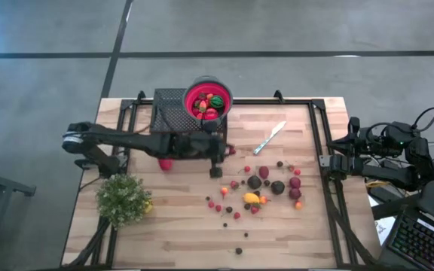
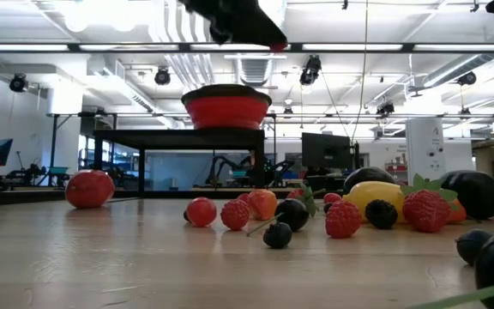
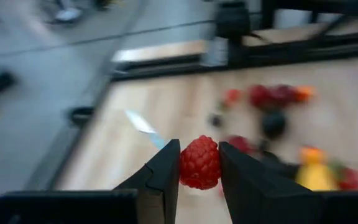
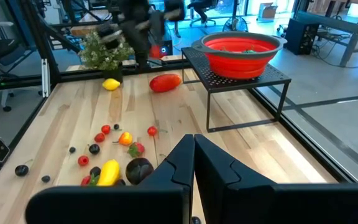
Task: Pick & Place Fruit
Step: Put the red raspberry into the red gray strainer bowl on the shelf
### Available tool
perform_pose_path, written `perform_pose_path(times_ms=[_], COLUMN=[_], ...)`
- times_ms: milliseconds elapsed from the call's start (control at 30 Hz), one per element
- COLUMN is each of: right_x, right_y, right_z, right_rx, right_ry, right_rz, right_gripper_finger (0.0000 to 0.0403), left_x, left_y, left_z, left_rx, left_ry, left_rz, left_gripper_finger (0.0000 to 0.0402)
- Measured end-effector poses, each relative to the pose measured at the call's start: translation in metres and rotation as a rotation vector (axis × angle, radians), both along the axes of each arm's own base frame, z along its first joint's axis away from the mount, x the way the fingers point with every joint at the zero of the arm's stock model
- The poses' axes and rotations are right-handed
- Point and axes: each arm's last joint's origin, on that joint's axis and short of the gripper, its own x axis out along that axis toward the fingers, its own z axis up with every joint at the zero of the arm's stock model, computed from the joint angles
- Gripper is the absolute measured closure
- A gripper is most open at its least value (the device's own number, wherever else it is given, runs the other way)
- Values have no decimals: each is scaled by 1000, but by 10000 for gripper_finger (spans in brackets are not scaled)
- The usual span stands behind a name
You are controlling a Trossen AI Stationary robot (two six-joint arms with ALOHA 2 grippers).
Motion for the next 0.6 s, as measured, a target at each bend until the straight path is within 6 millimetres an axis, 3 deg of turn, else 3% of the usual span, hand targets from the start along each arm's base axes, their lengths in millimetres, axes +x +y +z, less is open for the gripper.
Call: perform_pose_path(times_ms=[233,600], right_x=[0,0], right_y=[0,0], right_z=[0,0], right_rx=[-2,-1], right_ry=[0,0], right_rz=[0,1], right_gripper_finger=[394,394], left_x=[-6,-30], left_y=[46,124], left_z=[36,26], left_rx=[140,89], left_ry=[-1,115], left_rz=[283,546], left_gripper_finger=[296,293])
